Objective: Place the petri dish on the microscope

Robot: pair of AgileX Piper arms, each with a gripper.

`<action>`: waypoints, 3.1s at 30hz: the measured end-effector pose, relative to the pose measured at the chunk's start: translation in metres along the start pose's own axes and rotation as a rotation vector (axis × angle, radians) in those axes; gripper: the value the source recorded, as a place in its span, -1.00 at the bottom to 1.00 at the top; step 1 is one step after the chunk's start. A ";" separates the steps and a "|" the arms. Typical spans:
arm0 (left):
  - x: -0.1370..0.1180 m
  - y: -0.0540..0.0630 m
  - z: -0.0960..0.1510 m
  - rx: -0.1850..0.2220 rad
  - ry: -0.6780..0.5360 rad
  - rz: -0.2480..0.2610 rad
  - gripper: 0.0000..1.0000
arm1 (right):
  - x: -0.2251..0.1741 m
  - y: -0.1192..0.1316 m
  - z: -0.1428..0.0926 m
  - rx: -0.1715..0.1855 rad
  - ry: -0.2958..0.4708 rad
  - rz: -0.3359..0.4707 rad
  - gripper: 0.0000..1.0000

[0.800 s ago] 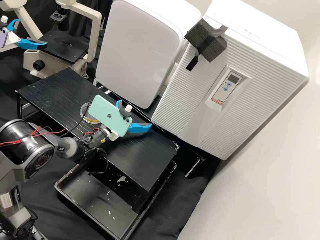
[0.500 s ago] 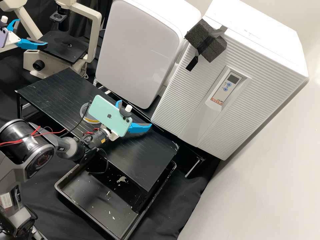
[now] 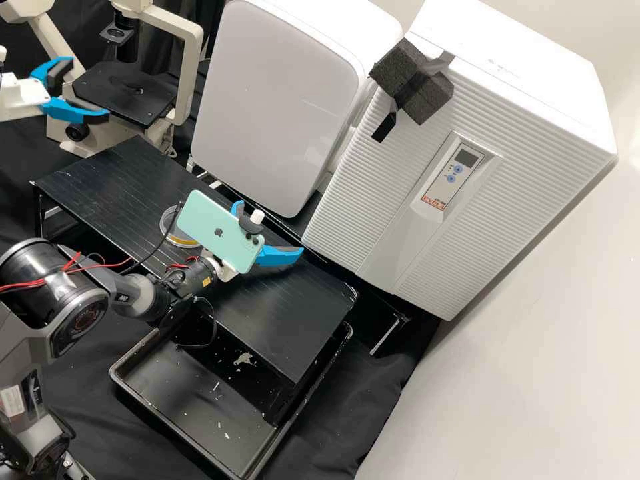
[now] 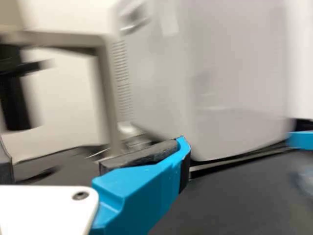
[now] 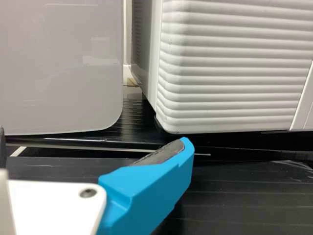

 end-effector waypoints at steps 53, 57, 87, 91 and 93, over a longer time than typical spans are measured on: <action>0.086 -0.078 0.143 -0.115 -0.398 -0.367 1.00 | 0.000 0.000 0.000 0.000 0.000 0.000 1.00; 0.086 -0.079 0.147 -0.118 -0.408 -0.368 1.00 | 0.000 0.000 0.000 0.000 0.000 0.000 1.00; 0.088 -0.091 0.159 -0.124 -0.401 -0.340 -1.00 | 0.000 0.000 0.000 0.000 0.000 0.000 1.00; 0.089 -0.091 0.157 -0.125 -0.397 -0.335 -1.00 | 0.000 0.000 0.000 0.000 0.000 0.000 1.00; 0.089 -0.092 0.155 -0.126 -0.392 -0.337 -1.00 | 0.000 0.000 0.000 0.000 0.000 0.000 1.00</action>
